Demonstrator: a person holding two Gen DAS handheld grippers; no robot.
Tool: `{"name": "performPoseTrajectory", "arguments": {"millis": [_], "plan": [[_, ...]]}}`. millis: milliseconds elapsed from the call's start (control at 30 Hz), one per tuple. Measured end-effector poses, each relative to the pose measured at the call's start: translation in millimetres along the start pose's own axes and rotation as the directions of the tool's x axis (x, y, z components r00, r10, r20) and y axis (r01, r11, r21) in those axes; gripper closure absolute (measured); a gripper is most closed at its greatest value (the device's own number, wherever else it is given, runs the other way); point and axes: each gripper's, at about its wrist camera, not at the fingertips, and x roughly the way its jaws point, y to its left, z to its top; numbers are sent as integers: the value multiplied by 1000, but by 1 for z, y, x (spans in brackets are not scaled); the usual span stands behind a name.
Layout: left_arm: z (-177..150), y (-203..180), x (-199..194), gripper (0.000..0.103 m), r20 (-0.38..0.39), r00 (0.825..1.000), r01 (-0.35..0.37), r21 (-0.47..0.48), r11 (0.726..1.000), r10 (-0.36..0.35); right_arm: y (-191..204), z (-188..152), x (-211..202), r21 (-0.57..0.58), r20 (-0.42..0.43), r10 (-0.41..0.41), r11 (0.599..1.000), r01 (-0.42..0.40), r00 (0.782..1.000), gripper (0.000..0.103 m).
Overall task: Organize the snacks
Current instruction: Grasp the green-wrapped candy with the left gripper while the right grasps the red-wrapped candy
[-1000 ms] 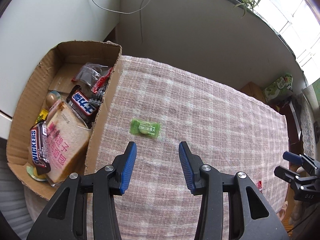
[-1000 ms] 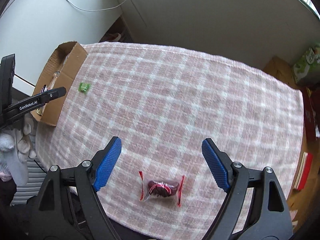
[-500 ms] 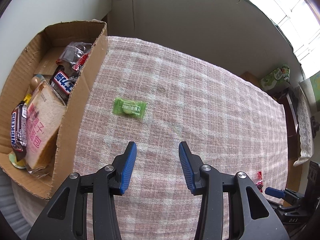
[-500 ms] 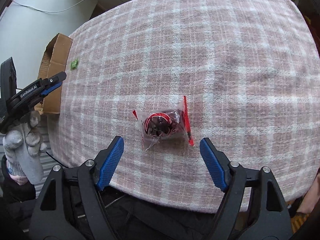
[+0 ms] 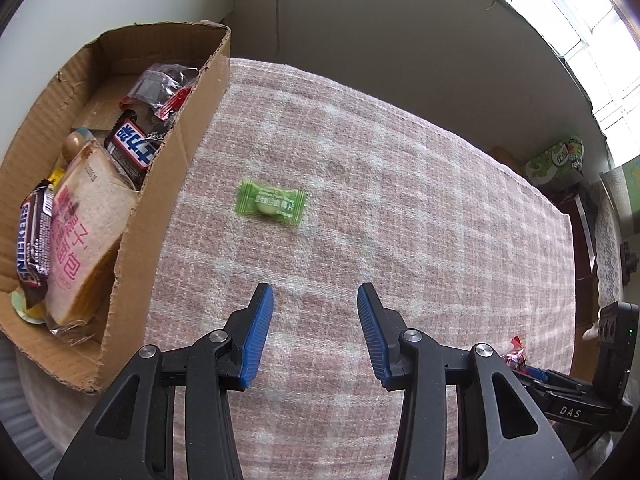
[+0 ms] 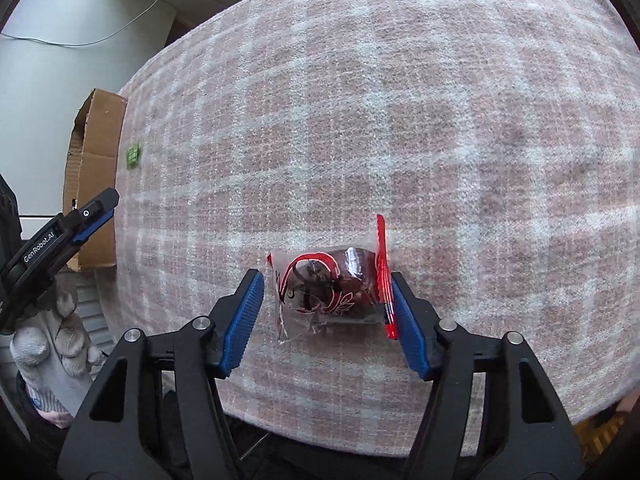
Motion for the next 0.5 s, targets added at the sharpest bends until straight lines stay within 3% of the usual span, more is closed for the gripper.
{"name": "performPoseTrajectory", "arguments": {"millis": [333, 500], "plan": [[23, 8, 13, 60, 16, 1000, 16, -110, 994, -14, 21, 29, 7, -152, 66, -83, 984, 92, 994, 43], [29, 14, 22, 60, 10, 1000, 4, -152, 988, -2, 23, 31, -3, -140, 87, -95, 984, 107, 992, 43]]}}
